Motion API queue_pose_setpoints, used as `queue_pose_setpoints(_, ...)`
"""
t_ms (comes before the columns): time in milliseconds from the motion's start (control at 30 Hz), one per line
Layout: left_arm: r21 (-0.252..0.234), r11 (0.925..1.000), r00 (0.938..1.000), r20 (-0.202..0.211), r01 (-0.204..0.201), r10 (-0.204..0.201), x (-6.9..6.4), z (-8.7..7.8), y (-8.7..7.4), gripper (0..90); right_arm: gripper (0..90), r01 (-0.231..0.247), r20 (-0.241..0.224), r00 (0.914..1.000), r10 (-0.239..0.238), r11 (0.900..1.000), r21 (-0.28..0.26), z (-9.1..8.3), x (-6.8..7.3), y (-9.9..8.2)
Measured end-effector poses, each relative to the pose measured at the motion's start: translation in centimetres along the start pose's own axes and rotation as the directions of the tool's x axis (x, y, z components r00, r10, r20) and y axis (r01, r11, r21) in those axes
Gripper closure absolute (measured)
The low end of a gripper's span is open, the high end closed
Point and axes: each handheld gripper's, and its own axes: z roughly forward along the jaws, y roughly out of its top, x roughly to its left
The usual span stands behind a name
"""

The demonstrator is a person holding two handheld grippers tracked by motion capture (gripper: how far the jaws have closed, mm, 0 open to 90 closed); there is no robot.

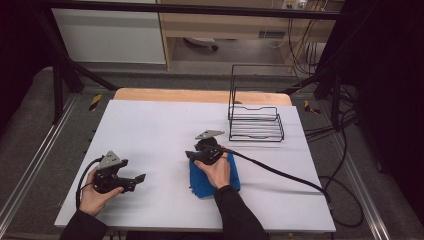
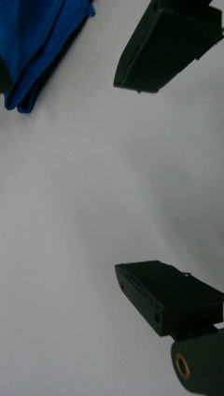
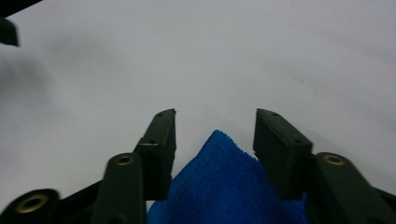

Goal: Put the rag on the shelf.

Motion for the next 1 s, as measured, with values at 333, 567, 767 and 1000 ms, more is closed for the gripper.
queue_pose_setpoints(333,0.012,0.9999,1.0,0.004,-0.003,0.003,-0.4,0.3,0.1,5.5,34.0,0.022,0.052,0.9984,-0.023,0.9996,0.019,-8.6,-3.4,-3.3)
queue_pose_setpoints(567,0.019,0.9998,1.0,-0.003,-0.004,0.004,-0.4,0.6,0.3,5.5,46.4,-0.095,0.04,0.995,0.092,0.9916,0.088,-11.9,-5.6,-9.2)
queue_pose_setpoints(767,0.017,0.9998,1.0,0.002,-0.008,0.008,-0.7,0.5,0.3,5.7,62.8,-0.111,0.015,0.9938,0.11,0.9858,0.125,-11.7,-4.9,-10.4)
queue_pose_setpoints(1000,0.006,0.9999,0.9998,0.014,0.013,-0.013,-1.1,0.6,0.7,6.6,88.3,-0.25,0.03,0.9684,0.248,0.9614,0.116,-12.0,-4.2,-10.4)
